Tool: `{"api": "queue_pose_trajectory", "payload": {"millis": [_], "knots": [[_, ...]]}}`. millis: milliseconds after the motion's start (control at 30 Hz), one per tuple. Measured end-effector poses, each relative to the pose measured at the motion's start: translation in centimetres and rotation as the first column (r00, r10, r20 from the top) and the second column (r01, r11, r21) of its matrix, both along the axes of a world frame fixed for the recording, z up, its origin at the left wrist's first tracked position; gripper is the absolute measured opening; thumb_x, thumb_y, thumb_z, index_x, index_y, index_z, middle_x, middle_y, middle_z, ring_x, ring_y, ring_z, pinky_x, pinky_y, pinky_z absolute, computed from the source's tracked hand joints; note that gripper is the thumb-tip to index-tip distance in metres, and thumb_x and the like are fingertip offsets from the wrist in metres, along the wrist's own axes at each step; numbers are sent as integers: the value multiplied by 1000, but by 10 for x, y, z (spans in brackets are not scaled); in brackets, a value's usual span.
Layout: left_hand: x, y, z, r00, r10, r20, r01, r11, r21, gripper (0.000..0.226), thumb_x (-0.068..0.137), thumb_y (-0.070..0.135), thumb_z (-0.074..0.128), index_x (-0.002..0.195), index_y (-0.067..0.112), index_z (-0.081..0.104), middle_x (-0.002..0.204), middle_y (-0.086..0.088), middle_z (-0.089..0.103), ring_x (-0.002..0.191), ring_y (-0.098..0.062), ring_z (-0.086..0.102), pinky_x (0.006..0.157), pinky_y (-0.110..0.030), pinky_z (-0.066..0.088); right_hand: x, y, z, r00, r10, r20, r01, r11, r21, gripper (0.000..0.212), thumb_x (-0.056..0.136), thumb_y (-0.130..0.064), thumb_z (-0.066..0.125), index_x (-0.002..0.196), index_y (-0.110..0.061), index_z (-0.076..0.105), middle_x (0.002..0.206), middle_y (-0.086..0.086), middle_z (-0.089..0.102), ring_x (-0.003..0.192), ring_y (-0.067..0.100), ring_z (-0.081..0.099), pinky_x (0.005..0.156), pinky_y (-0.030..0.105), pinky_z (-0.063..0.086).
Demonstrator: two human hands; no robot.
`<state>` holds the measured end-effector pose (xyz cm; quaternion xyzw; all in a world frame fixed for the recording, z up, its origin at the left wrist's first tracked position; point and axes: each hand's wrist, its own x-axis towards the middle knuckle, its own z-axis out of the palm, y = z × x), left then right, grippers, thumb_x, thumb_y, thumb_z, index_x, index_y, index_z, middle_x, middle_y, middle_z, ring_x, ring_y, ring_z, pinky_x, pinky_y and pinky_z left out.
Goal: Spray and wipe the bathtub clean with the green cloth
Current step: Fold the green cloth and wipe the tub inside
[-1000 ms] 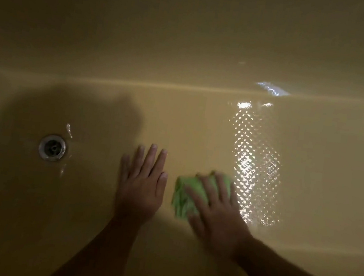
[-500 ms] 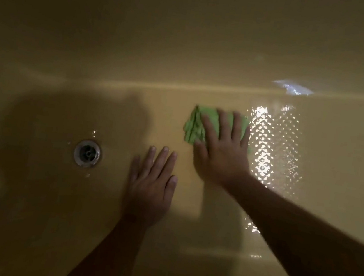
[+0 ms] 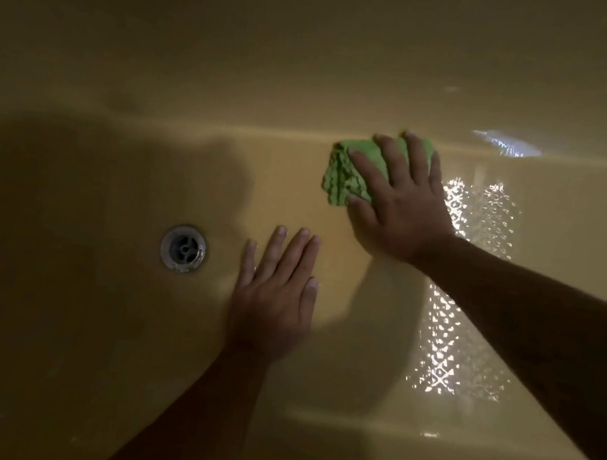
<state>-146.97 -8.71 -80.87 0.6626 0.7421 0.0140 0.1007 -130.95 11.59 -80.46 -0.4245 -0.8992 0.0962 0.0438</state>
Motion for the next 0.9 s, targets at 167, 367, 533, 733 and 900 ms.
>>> {"api": "queue_pose_trajectory", "payload": {"millis": [167, 367, 533, 733, 900], "knots": [[-7, -20, 7, 1000, 6, 12, -5, 997, -74, 60, 112, 41, 23, 166, 16, 20, 173, 0, 16, 161, -22, 6, 127, -56, 14, 4, -108, 11, 992, -129, -7, 124, 970, -207, 63, 104, -53, 38, 162, -31, 28, 168, 12, 25, 157, 42, 7, 123, 68, 8], [-40, -67, 15, 1000, -22, 12, 23, 988, -151, 59, 110, 39, 24, 165, 17, 24, 172, 1, 20, 161, -23, 9, 125, -58, 17, 50, -211, 32, 898, 439, 38, -401, 850, -341, 62, 102, -60, 41, 158, -33, 38, 160, 12, 43, 151, 45, 31, 115, 71, 30], [-49, -56, 13, 1000, -14, 8, 15, 992, -123, 57, 109, 39, 28, 164, 21, 29, 170, 5, 26, 160, -20, 13, 126, -58, 16, -9, -91, 3, 948, 308, 84, -295, 945, -139, 63, 101, -58, 41, 158, -30, 41, 160, 15, 42, 150, 48, 29, 120, 67, 21], [-64, -45, 5, 999, -33, 1, 33, 999, -40, 55, 109, 39, 34, 162, 23, 34, 170, 4, 28, 160, -21, 15, 126, -58, 17, -81, -46, 6, 996, -74, 53, 80, 989, -123, 65, 105, -56, 38, 163, -32, 24, 168, 16, 23, 155, 50, 8, 120, 69, -1], [-69, -72, 13, 1000, -19, 19, 21, 995, -101, 60, 110, 40, 34, 163, 13, 31, 170, -4, 25, 160, -24, 15, 124, -58, 21, -47, -184, 25, 997, -22, 69, 41, 958, -284, 64, 102, -53, 39, 162, -31, 31, 165, 16, 33, 154, 47, 18, 121, 71, 13]]}}
